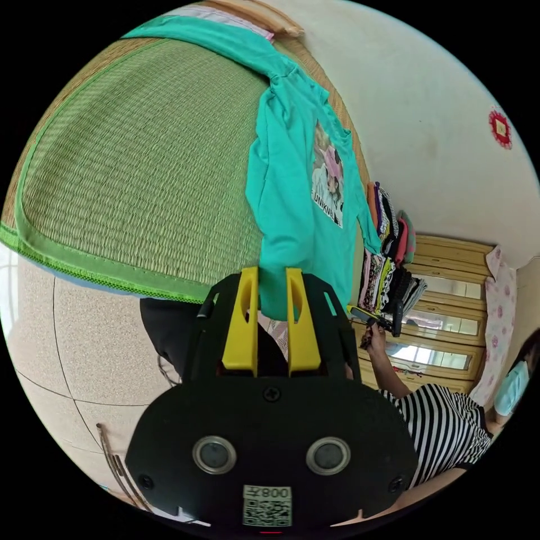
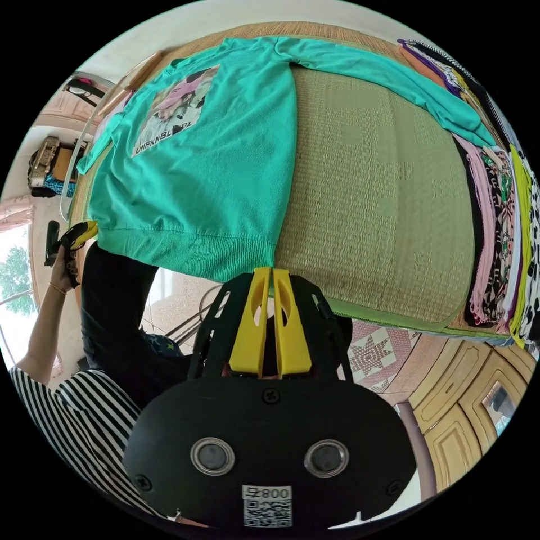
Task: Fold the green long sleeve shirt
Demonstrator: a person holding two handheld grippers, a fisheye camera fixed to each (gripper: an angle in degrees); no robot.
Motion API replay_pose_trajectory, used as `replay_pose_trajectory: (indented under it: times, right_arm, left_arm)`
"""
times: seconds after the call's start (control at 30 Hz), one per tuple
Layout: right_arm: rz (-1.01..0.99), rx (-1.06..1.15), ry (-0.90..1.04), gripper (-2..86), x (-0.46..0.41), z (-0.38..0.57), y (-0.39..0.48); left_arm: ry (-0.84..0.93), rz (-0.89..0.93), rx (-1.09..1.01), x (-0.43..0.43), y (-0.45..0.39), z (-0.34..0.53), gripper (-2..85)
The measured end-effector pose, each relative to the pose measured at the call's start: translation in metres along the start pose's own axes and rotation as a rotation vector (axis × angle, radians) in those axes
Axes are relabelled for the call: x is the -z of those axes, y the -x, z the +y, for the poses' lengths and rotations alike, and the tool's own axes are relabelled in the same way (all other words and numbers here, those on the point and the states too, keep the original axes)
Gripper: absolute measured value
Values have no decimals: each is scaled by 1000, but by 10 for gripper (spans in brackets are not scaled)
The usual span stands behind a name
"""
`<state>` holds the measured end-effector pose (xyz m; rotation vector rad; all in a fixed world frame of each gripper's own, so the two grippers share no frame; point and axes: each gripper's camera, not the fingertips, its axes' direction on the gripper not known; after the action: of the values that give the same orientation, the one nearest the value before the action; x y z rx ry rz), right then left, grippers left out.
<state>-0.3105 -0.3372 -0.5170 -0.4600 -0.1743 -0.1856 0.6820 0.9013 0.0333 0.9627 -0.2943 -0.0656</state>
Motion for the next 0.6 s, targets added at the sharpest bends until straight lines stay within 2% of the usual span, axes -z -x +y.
replay_pose_trajectory:
  times: [0.27,0.37,0.6]
  right_arm:
    - [6,-1,-1,0,-11,2,-18]
    - [-32,-2,6,1,-11,4,-30]
    - [-228,-114,-196,1,60,-1,-120]
  left_arm:
    - [-36,20,-22,17,-1,6,68]
    - [-39,103,-11,14,2,4,48]
    - [-86,245,-215,24,-52,-26,44]
